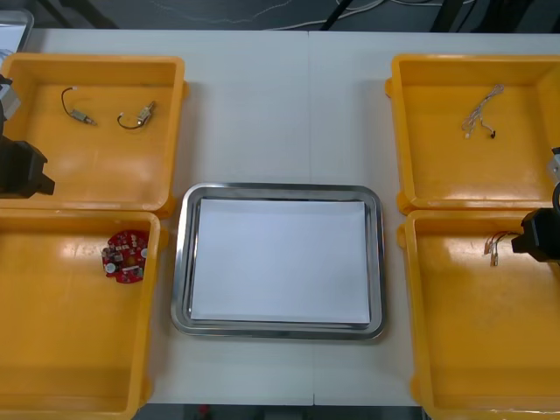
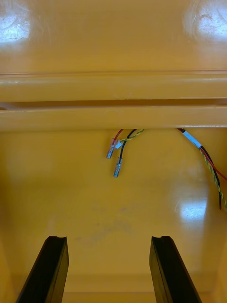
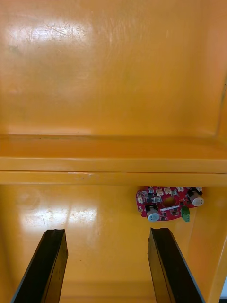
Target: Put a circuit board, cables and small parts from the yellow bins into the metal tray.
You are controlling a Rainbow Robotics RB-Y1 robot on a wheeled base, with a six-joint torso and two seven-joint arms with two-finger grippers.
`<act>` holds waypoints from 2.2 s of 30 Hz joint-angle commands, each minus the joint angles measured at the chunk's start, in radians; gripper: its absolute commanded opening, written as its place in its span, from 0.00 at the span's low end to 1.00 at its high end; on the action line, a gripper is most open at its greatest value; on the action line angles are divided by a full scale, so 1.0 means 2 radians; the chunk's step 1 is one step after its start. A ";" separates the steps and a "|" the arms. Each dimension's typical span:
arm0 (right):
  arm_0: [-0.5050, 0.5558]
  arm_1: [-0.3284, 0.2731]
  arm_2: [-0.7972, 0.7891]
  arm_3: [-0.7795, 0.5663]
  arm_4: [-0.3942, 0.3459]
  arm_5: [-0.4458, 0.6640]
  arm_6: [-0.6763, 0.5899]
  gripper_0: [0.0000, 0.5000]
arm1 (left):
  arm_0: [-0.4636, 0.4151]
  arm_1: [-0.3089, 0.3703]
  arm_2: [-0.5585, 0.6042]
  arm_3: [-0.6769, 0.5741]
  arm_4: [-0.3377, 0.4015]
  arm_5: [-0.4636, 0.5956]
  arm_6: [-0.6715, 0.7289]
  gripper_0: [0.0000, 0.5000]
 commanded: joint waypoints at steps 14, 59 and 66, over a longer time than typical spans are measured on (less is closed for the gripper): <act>0.007 0.004 -0.012 -0.017 -0.002 0.002 -0.004 1.00 | 0.007 0.020 0.015 -0.005 -0.004 -0.004 -0.033 1.00; 0.007 0.004 -0.012 -0.017 -0.002 0.002 -0.004 1.00 | 0.007 0.020 0.015 -0.005 -0.004 -0.004 -0.033 1.00; 0.007 0.004 -0.012 -0.017 -0.002 0.002 -0.004 1.00 | 0.007 0.020 0.015 -0.005 -0.004 -0.004 -0.033 1.00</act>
